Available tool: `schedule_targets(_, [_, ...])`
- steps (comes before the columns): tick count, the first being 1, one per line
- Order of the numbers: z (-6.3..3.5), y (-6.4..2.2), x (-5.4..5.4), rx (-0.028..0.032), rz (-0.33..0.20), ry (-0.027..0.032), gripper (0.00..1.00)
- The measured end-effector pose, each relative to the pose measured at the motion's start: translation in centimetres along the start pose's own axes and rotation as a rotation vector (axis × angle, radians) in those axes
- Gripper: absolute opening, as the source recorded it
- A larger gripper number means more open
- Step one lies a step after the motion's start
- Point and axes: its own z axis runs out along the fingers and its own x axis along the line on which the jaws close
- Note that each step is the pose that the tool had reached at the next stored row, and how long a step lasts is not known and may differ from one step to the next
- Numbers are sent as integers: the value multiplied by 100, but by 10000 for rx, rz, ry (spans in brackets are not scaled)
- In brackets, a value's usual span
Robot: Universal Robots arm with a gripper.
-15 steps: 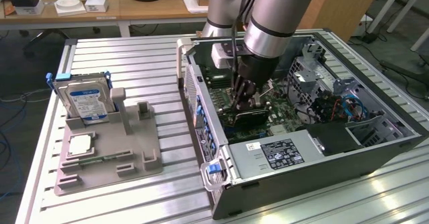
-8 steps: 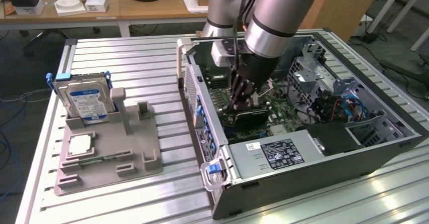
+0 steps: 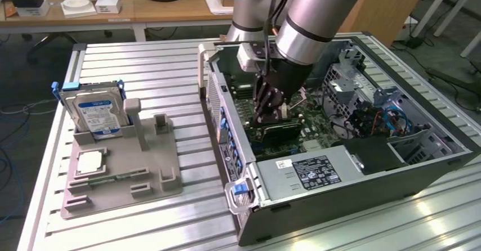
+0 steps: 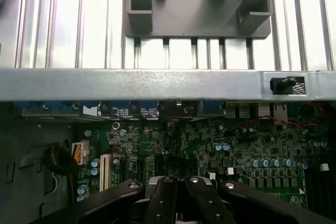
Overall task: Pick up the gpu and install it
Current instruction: 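Press down on the gpu until it lock into place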
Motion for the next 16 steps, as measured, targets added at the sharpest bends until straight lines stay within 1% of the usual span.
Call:
schedule_targets(2, [-2, -6, -2, -174, 9, 4, 10])
schedule_targets(3, [-4, -12, -3, -245, 11, 5, 10])
schedule_targets(4, [-10, -13, -3, -282, 12, 7, 10])
schedule_targets(6, [-33, -7, -4, -294, 15, 6, 10])
schedule_targets(10, [-118, 11, -7, -330, 14, 7, 10])
schedule_targets(11, [-141, 15, -8, -350, 15, 8, 10])
schedule_targets(12, [-153, 17, -8, -399, 15, 8, 10])
schedule_targets(13, [-156, 17, -9, -490, 19, 5, 10])
schedule_targets(15, [-169, 14, -9, -719, 30, 12, 10])
schedule_targets(16, [-172, 10, -10, -849, 36, 16, 10])
